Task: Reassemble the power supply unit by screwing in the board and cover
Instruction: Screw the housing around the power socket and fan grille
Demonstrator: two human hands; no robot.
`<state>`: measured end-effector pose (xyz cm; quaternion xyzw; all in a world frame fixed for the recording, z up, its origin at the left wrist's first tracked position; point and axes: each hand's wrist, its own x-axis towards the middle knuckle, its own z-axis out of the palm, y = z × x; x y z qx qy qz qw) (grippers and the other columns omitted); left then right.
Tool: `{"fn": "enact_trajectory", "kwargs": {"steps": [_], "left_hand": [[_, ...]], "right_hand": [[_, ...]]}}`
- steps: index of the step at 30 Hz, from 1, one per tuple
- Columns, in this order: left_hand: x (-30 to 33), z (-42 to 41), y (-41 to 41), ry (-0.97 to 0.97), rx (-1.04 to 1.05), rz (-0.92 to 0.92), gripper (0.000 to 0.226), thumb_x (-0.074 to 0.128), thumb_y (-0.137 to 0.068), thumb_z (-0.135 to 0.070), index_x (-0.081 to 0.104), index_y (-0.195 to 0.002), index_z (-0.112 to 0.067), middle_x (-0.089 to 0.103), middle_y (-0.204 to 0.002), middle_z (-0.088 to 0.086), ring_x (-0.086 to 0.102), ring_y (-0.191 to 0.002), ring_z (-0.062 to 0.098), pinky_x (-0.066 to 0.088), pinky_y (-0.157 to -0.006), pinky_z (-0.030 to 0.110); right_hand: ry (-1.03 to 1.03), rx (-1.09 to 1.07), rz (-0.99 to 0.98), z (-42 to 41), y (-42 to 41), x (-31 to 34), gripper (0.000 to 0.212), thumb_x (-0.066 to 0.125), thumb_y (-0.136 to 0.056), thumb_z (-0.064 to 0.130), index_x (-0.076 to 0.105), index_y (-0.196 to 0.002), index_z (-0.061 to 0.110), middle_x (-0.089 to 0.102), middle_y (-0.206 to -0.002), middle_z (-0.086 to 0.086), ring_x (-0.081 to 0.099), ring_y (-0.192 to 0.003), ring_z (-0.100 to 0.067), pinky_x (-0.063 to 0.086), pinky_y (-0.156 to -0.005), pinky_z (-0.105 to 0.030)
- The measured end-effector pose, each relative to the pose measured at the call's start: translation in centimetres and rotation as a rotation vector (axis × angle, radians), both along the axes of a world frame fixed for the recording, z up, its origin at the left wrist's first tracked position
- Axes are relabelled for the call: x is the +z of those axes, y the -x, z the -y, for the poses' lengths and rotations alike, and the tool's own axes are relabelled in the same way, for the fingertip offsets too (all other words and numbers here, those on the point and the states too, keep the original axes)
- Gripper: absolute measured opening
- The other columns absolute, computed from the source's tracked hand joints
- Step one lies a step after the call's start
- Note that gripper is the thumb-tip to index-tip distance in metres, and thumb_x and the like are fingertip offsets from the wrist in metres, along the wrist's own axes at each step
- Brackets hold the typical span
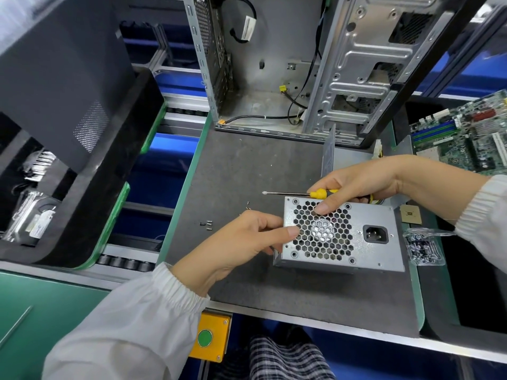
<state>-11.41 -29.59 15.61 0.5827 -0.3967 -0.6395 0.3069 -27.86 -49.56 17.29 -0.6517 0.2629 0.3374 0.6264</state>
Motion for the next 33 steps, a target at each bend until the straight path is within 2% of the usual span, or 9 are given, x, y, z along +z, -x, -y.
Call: {"fn": "enact_trajectory", "kwargs": {"steps": [3, 7, 11, 17, 24, 26, 29, 31, 33], "left_hand": [[-0.1, -0.1, 0.0, 0.005, -0.011, 0.001, 0.034, 0.055, -0.098, -0.031, 0.07, -0.114, -0.005, 0.074, -0.108, 0.007, 0.062, -0.091, 0.012, 0.046, -0.083, 0.027], [-0.2, -0.1, 0.0, 0.018, -0.007, -0.004, 0.035, 0.055, -0.098, -0.031, 0.07, -0.113, -0.004, 0.074, -0.107, 0.008, 0.062, -0.088, 0.01, 0.046, -0.08, 0.024], [-0.3, -0.2, 0.0, 0.032, -0.01, -0.008, 0.035, 0.054, -0.098, -0.03, 0.07, -0.111, -0.002, 0.074, -0.107, 0.009, 0.061, -0.088, 0.011, 0.046, -0.079, 0.024], [-0.4, -0.3, -0.1, 0.034, -0.021, -0.037, 0.038, 0.053, -0.098, -0.031, 0.069, -0.111, 0.0, 0.074, -0.107, 0.008, 0.063, -0.091, 0.014, 0.049, -0.082, 0.024], [-0.6, -0.3, 0.0, 0.039, -0.005, -0.051, 0.038, 0.053, -0.098, -0.032, 0.07, -0.111, 0.0, 0.075, -0.107, 0.008, 0.063, -0.091, 0.014, 0.049, -0.082, 0.025], [-0.5, -0.4, 0.0, 0.039, -0.005, -0.046, 0.037, 0.053, -0.098, -0.031, 0.07, -0.11, -0.001, 0.074, -0.107, 0.008, 0.063, -0.092, 0.015, 0.049, -0.084, 0.026], [-0.3, -0.5, 0.0, 0.051, 0.015, -0.027, 0.039, 0.054, -0.098, -0.031, 0.069, -0.11, 0.003, 0.071, -0.11, 0.02, 0.059, -0.092, 0.021, 0.047, -0.085, 0.029], [-0.2, -0.5, 0.1, 0.059, 0.027, -0.026, 0.042, 0.056, -0.098, -0.03, 0.066, -0.106, 0.01, 0.063, -0.11, 0.032, 0.054, -0.087, 0.021, 0.046, -0.081, 0.025], [0.0, -0.5, 0.1, 0.051, 0.029, -0.025, 0.04, 0.057, -0.098, -0.029, 0.068, -0.099, 0.01, 0.064, -0.103, 0.032, 0.053, -0.083, 0.016, 0.045, -0.077, 0.021]], "right_hand": [[0.006, 0.026, -0.002, 0.0, -0.1, 0.1, 0.066, 0.074, -0.074, 0.049, 0.05, -0.11, -0.001, 0.06, -0.103, -0.021, 0.049, -0.088, -0.034, 0.037, -0.053, -0.023], [0.017, 0.048, -0.003, 0.2, -0.2, 0.1, 0.068, 0.072, -0.075, 0.05, 0.049, -0.111, -0.003, 0.059, -0.095, -0.018, 0.051, -0.065, -0.02, 0.033, -0.041, -0.017], [0.018, 0.066, 0.016, 0.5, -0.2, 0.1, 0.051, 0.069, -0.079, 0.048, 0.06, -0.103, 0.004, 0.061, -0.081, -0.005, 0.045, -0.049, -0.005, 0.028, -0.036, -0.013], [0.017, 0.11, 0.03, 0.6, -0.4, 0.2, 0.036, 0.067, -0.08, 0.049, 0.068, -0.097, 0.018, 0.063, -0.077, 0.002, 0.04, -0.046, -0.002, 0.026, -0.037, -0.012], [0.048, 0.155, 0.029, 1.2, -0.7, 0.7, 0.046, 0.067, -0.08, 0.052, 0.065, -0.097, 0.009, 0.053, -0.072, -0.005, 0.034, -0.045, -0.006, 0.025, -0.037, -0.014], [0.181, 0.159, 0.076, 1.7, -1.7, 1.7, 0.05, 0.069, -0.077, 0.055, 0.067, -0.102, 0.012, 0.049, -0.072, -0.014, 0.031, -0.045, -0.009, 0.025, -0.037, -0.016], [0.512, 0.114, 0.239, 1.7, -5.9, 2.4, 0.032, 0.074, -0.071, 0.054, 0.074, -0.092, 0.029, 0.054, -0.062, -0.003, 0.034, -0.046, -0.012, 0.026, -0.037, -0.018], [0.628, 0.262, 0.38, 0.2, -10.2, 1.3, 0.016, 0.071, -0.078, 0.047, 0.074, -0.082, 0.032, 0.06, -0.057, 0.005, 0.044, -0.048, -0.014, 0.036, -0.044, -0.025], [0.649, 0.435, 0.439, -1.9, -14.1, -0.5, 0.01, 0.071, -0.082, 0.037, 0.073, -0.081, 0.026, 0.068, -0.064, 0.006, 0.053, -0.055, -0.007, 0.044, -0.058, -0.027]]}}
